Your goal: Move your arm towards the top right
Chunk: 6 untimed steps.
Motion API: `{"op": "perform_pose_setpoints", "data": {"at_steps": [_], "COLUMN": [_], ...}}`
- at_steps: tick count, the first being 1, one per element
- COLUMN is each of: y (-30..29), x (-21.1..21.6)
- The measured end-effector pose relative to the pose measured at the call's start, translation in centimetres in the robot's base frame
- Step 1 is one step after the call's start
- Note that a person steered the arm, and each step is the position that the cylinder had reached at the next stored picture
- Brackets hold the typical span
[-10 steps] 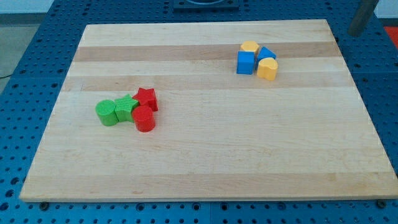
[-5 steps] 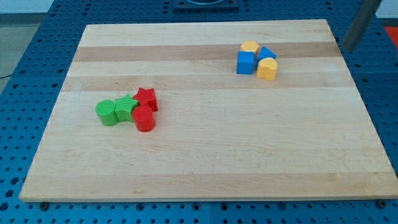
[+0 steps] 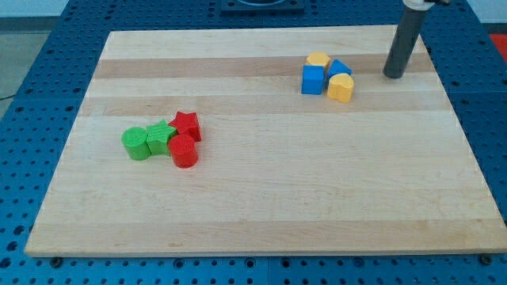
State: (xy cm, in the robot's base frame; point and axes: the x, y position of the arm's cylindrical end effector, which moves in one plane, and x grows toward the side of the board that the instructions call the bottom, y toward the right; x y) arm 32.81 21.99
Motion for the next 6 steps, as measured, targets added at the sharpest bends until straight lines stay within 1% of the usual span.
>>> {"op": "perform_pose_setpoints", "data": {"at_steps": [1,2,5,6], "y": [-0.1,-2.2,-2.8,-0.7], "x": [0.1,0.1,0.1,-2.7]}}
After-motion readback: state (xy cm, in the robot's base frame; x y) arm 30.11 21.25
